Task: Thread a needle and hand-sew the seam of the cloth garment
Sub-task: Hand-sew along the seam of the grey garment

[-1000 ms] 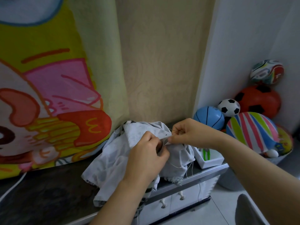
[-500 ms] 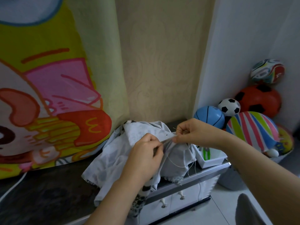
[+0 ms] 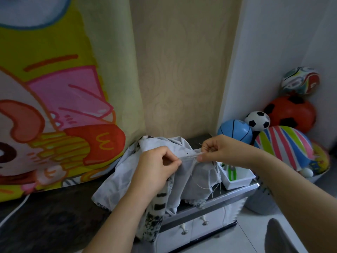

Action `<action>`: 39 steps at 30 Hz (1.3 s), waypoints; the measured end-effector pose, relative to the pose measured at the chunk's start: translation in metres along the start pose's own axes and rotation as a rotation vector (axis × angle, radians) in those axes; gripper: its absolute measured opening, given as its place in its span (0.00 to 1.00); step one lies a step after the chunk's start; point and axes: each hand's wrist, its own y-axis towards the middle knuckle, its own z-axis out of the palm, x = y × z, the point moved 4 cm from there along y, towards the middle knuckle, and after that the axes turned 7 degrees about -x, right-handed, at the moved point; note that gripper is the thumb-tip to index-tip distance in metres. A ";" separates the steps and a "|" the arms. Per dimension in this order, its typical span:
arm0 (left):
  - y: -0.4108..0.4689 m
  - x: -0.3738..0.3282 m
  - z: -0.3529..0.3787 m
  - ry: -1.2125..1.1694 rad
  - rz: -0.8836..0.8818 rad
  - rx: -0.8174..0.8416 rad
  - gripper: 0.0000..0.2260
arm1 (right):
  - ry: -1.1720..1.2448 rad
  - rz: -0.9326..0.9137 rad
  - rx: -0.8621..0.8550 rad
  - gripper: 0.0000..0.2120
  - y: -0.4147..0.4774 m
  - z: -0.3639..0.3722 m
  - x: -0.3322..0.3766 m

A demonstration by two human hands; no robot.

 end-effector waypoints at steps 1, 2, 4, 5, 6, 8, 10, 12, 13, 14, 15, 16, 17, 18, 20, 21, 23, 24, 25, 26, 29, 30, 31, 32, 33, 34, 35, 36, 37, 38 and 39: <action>0.001 -0.001 -0.001 -0.010 -0.001 0.004 0.06 | 0.003 -0.001 0.003 0.10 0.000 0.000 0.000; 0.001 -0.002 -0.001 -0.035 -0.009 0.025 0.08 | 0.004 -0.003 0.004 0.10 0.000 -0.001 0.000; 0.003 -0.004 0.001 -0.056 -0.015 0.104 0.12 | 0.002 -0.009 0.006 0.10 -0.001 -0.001 0.002; 0.004 -0.006 0.003 -0.014 0.011 0.138 0.13 | 0.005 -0.013 0.005 0.10 -0.001 -0.001 0.003; 0.005 -0.007 0.004 0.047 0.044 0.158 0.12 | 0.008 -0.018 0.003 0.10 -0.001 -0.001 0.004; 0.006 -0.010 0.007 0.106 0.079 0.146 0.08 | 0.015 -0.029 -0.005 0.10 -0.001 -0.001 0.006; 0.004 -0.011 0.012 0.047 0.036 0.092 0.10 | 0.018 -0.037 -0.022 0.10 -0.001 0.000 0.007; 0.000 -0.012 0.018 -0.044 -0.040 0.000 0.13 | 0.015 -0.045 -0.041 0.10 0.000 0.001 0.008; -0.002 -0.013 0.022 -0.082 -0.065 -0.055 0.14 | 0.025 -0.050 -0.049 0.10 0.000 0.001 0.009; -0.004 -0.013 0.025 -0.122 -0.085 -0.101 0.14 | 0.044 -0.054 -0.054 0.10 0.001 0.002 0.010; -0.006 -0.012 0.028 -0.166 -0.107 -0.131 0.15 | 0.065 -0.055 -0.057 0.10 0.001 0.003 0.011; -0.006 -0.011 0.030 -0.210 -0.129 -0.144 0.15 | 0.081 -0.052 -0.057 0.10 0.001 0.004 0.010; -0.006 -0.010 0.032 -0.252 -0.147 -0.139 0.15 | 0.087 -0.048 -0.056 0.10 0.001 0.004 0.010; -0.006 -0.009 0.033 -0.290 -0.154 -0.120 0.15 | 0.086 -0.043 -0.053 0.10 0.000 0.003 0.009; -0.005 -0.008 0.033 -0.343 -0.136 -0.053 0.14 | 0.090 -0.034 -0.054 0.09 -0.001 0.002 0.006; -0.005 -0.008 0.034 -0.358 -0.117 -0.015 0.14 | 0.099 -0.031 -0.055 0.09 -0.001 0.002 0.004; -0.004 -0.005 0.036 -0.373 -0.093 0.043 0.12 | 0.122 -0.023 -0.052 0.08 -0.001 0.002 0.001; -0.004 -0.002 0.036 -0.373 -0.091 0.058 0.10 | 0.132 -0.016 -0.050 0.08 -0.002 0.002 0.000; -0.003 0.001 0.037 -0.372 -0.088 0.067 0.09 | 0.141 -0.007 -0.050 0.08 -0.003 0.003 -0.002; -0.002 0.003 0.038 -0.374 -0.085 0.074 0.08 | 0.146 0.004 -0.052 0.08 -0.003 0.003 -0.004; -0.002 0.008 0.042 -0.389 -0.116 0.119 0.06 | 0.138 0.055 -0.056 0.09 -0.004 0.005 -0.013; -0.002 0.009 0.043 -0.389 -0.138 0.132 0.06 | 0.116 0.078 -0.063 0.10 -0.003 0.006 -0.017; -0.002 0.011 0.045 -0.392 -0.164 0.130 0.06 | 0.080 0.106 -0.078 0.11 -0.002 0.007 -0.021; -0.002 0.013 0.046 -0.399 -0.190 0.114 0.06 | 0.032 0.135 -0.106 0.13 -0.002 0.007 -0.025; -0.001 0.016 0.046 -0.405 -0.214 0.089 0.06 | -0.021 0.157 -0.152 0.15 -0.001 0.005 -0.027; 0.000 0.018 0.046 -0.406 -0.232 0.067 0.05 | -0.064 0.170 -0.213 0.14 -0.001 0.001 -0.028; 0.000 0.020 0.045 -0.399 -0.242 0.050 0.05 | -0.092 0.170 -0.284 0.13 -0.002 -0.003 -0.026; 0.001 0.021 0.044 -0.394 -0.248 0.037 0.05 | -0.111 0.156 -0.356 0.11 -0.004 -0.007 -0.023; 0.001 0.022 0.044 -0.397 -0.251 0.026 0.05 | -0.129 0.131 -0.412 0.10 -0.006 -0.009 -0.018; 0.001 0.022 0.044 -0.406 -0.256 0.016 0.05 | -0.142 0.111 -0.432 0.09 -0.008 -0.008 -0.013; 0.001 0.022 0.044 -0.417 -0.261 0.008 0.05 | -0.143 0.096 -0.413 0.09 -0.011 -0.004 -0.009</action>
